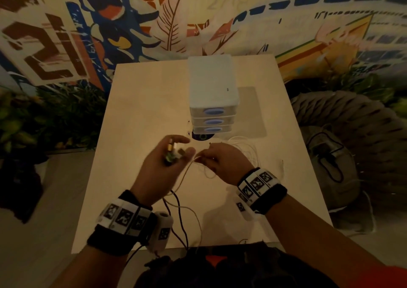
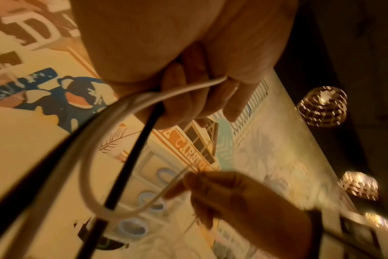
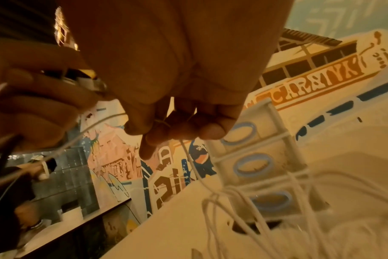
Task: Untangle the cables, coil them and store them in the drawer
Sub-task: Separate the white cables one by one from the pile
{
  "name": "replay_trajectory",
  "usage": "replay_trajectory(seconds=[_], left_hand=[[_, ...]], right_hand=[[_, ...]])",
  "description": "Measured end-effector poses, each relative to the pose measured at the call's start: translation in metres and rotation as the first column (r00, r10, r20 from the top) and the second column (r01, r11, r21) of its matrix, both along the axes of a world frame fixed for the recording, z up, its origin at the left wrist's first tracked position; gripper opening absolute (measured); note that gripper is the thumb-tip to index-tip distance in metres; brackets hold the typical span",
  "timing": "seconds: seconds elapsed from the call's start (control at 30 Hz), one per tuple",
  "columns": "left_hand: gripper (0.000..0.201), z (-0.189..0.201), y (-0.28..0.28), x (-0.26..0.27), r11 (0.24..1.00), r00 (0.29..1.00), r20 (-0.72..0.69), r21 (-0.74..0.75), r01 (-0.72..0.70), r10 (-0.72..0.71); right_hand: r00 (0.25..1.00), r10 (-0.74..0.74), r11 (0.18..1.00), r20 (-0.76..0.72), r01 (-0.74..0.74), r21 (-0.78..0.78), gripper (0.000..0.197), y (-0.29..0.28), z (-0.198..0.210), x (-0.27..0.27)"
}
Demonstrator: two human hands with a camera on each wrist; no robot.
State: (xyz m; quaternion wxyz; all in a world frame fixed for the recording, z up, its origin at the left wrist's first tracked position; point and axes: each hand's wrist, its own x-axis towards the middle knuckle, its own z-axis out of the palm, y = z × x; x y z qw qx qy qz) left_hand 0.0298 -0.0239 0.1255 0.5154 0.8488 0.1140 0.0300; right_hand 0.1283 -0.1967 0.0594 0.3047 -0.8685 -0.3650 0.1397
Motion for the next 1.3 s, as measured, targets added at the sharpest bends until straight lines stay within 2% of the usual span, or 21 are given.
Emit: replay_trajectory(seconds=[0.07,0.17,0.27,0.4,0.53,0.67,0.77,0.83,0.9,1.03,1.1,1.2,1.3], left_hand=[[0.026,-0.01,-0.009,0.003,0.991,0.998,-0.056,0.129,0.032,-0.025],[0.018,-0.024,-0.013,0.006,0.953,0.992,-0.124,0.297,0.058,-0.021],[0.005,-0.027,-0.01,0.009,0.94,0.99,-0.138,0.339,0.036,0.012],[0.017,-0.022,-0.003,0.009,0.933,0.993,-0.116,0.355,0.059,-0.018],[0.016,-0.022,-0.003,0.011,0.875,0.983,-0.166,0.46,0.15,-0.081],[0.017,-0.023,0.002,0.01,0.859,0.971,-0.207,0.47,0.203,-0.116],[0.014,-0.019,0.004,0.009,0.9,0.982,-0.138,0.4,0.171,-0.126],[0.014,-0.014,0.005,0.008,0.963,0.998,-0.014,0.261,0.067,-0.065],[0.017,-0.007,0.006,0.008,0.991,0.995,0.1,0.132,-0.028,0.015],[0.023,-0.001,0.008,0.002,0.997,0.977,0.202,0.016,-0.075,0.07],[0.024,-0.003,0.012,0.0,0.994,0.968,0.227,-0.024,-0.105,0.108],[0.022,-0.007,0.018,-0.001,0.973,0.959,0.205,-0.165,-0.164,0.196],[0.024,-0.006,0.021,-0.002,0.952,0.952,0.199,-0.248,-0.179,0.23]], right_hand=[[1.0,0.027,0.999,0.016,-0.026,-0.031,0.035,0.004,0.01,0.002],[0.996,0.077,0.993,0.044,-0.073,-0.088,0.025,0.008,0.016,0.002],[0.995,0.092,0.989,0.041,-0.087,-0.124,0.027,0.007,0.015,0.002],[0.999,0.039,0.991,0.009,-0.037,-0.125,0.031,0.001,0.01,0.005],[0.998,0.065,0.991,-0.004,-0.065,-0.121,0.027,0.003,0.009,0.006],[0.998,0.057,0.996,-0.002,-0.057,-0.066,0.026,0.003,0.006,0.008],[0.997,0.055,0.997,-0.054,-0.057,-0.043,0.025,0.002,-0.004,0.008],[0.993,0.027,0.997,-0.118,-0.036,-0.073,0.027,-0.001,-0.016,0.011],[0.985,-0.018,0.994,-0.174,-0.002,-0.112,0.025,-0.007,-0.031,0.015],[0.972,-0.07,0.996,-0.226,0.057,-0.063,0.016,-0.016,-0.049,0.019],[0.968,-0.111,0.993,-0.227,0.102,-0.052,0.022,-0.018,-0.052,0.021],[0.945,-0.221,0.975,-0.242,0.216,-0.048,0.023,-0.023,-0.06,0.028],[0.948,-0.246,0.968,-0.204,0.231,-0.097,0.022,-0.03,-0.07,0.036]])
